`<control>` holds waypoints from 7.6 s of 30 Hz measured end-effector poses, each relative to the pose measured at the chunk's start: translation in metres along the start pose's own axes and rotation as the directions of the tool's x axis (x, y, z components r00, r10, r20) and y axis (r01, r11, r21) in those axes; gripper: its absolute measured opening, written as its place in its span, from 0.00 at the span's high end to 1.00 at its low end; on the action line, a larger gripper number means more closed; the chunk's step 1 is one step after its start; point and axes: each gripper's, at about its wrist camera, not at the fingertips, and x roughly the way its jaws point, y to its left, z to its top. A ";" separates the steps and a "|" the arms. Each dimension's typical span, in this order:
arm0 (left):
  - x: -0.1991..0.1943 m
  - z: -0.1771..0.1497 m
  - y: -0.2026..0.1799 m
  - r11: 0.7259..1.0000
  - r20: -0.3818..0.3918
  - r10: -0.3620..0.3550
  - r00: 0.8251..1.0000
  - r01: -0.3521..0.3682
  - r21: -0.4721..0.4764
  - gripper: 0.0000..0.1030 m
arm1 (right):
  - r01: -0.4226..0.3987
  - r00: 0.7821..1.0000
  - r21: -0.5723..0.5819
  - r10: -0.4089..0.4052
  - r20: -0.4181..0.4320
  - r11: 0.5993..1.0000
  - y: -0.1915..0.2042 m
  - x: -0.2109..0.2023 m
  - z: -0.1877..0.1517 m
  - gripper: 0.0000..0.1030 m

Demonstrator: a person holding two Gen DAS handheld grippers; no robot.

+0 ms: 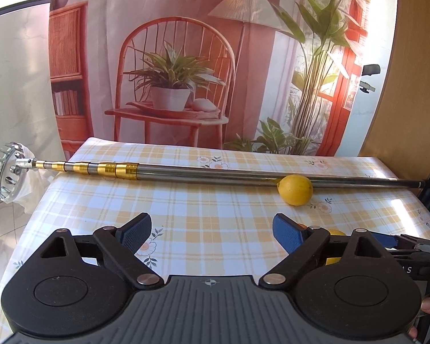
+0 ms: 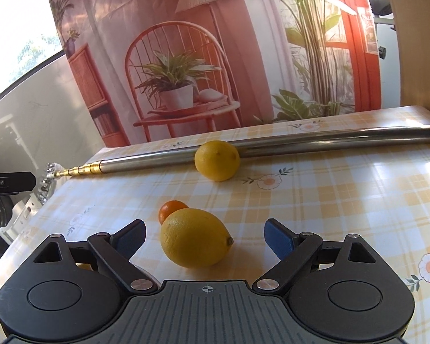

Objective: Organize fruits
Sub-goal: 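Close the right tool on a yellow lemon while the left tool moves toward an orange, then close the left tool on the small orange while the right tool holds the lemon, then carry the orange and the lemon over the white plate with both tools, then lower the orange and lemon into the white plate and open both tools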

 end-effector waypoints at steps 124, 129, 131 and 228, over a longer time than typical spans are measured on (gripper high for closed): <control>0.013 -0.030 -0.049 0.966 -0.144 -0.247 0.958 0.255 0.037 0.61 | 0.051 0.997 0.073 -0.055 0.051 0.996 -0.054 -0.008 -0.020 0.46; -0.010 -0.050 -0.042 0.964 -0.168 -0.249 0.954 0.261 0.048 0.61 | 0.070 0.996 0.077 -0.074 0.051 0.995 -0.053 -0.014 -0.023 0.46; -0.018 -0.057 -0.041 0.961 -0.175 -0.263 0.949 0.274 0.041 0.61 | 0.075 0.996 0.087 -0.079 0.046 0.993 -0.052 -0.019 -0.026 0.46; -0.056 -0.110 -0.032 0.978 -0.205 -0.200 0.958 0.207 0.016 0.60 | -0.143 0.986 -0.152 0.128 -0.105 0.978 0.069 -0.115 -0.085 0.46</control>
